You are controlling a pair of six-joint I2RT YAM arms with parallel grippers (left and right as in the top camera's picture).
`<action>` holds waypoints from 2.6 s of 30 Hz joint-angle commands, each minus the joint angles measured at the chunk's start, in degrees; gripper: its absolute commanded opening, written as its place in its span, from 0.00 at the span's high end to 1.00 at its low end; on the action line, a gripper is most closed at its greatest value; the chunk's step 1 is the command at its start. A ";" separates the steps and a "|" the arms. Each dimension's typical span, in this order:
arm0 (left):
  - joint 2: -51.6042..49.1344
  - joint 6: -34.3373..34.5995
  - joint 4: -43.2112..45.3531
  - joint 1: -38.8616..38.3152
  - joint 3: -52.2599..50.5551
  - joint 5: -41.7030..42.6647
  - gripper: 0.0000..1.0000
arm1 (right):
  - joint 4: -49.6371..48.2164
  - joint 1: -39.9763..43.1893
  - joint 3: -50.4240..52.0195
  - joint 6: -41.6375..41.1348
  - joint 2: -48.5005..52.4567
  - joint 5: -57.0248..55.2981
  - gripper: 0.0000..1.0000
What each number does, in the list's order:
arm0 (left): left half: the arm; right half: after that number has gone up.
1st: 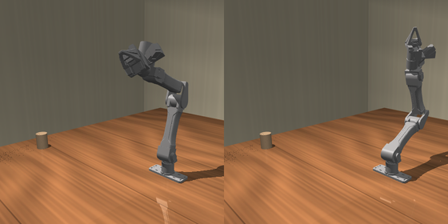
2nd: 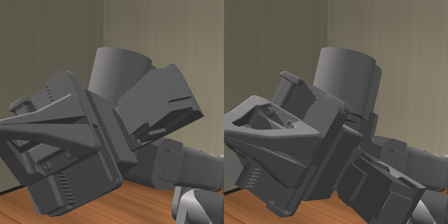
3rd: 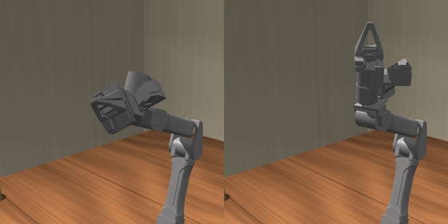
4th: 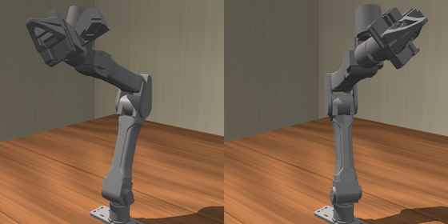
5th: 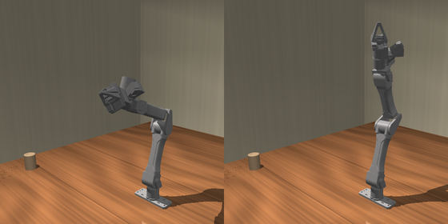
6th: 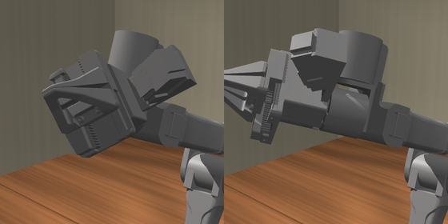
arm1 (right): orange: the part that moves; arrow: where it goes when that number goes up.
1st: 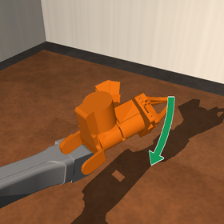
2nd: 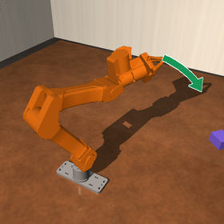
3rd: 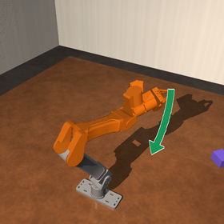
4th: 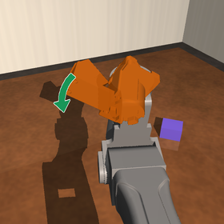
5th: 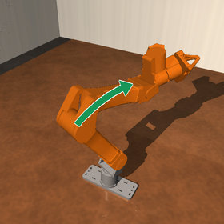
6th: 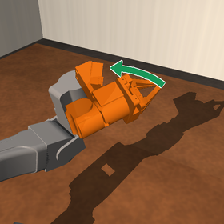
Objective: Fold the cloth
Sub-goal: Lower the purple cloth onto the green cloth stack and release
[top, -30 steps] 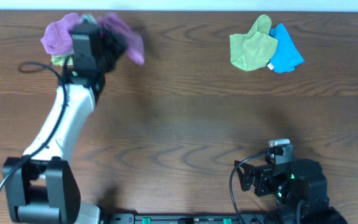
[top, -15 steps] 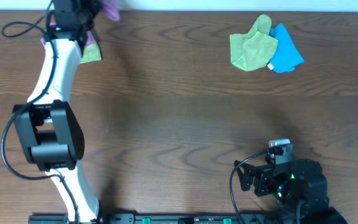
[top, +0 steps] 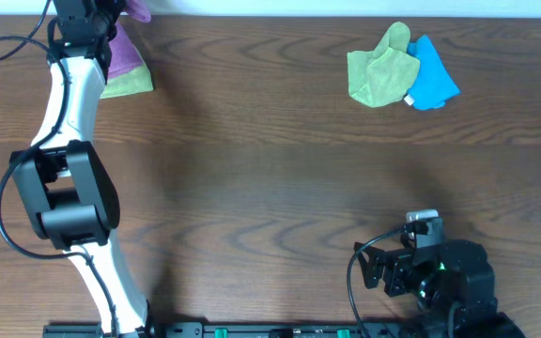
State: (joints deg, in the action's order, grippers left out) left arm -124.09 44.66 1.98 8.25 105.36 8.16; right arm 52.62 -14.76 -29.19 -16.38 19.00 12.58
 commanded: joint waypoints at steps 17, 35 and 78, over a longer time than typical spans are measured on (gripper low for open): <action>-5.95 -2.12 2.19 0.09 1.68 -3.87 0.94 | -0.07 0.59 0.09 -0.96 -0.35 -0.35 0.01; -3.26 -6.16 -12.79 3.06 1.68 -3.67 0.94 | -0.07 0.59 0.09 -0.96 -0.35 -0.35 0.01; 2.95 -11.85 -31.63 9.09 1.68 -7.91 0.05 | -0.07 0.59 0.09 -0.96 -0.35 -0.35 0.01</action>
State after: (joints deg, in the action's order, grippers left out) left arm -126.50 35.00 -29.76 17.23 105.80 0.86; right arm 52.62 -14.76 -29.19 -16.38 19.00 12.56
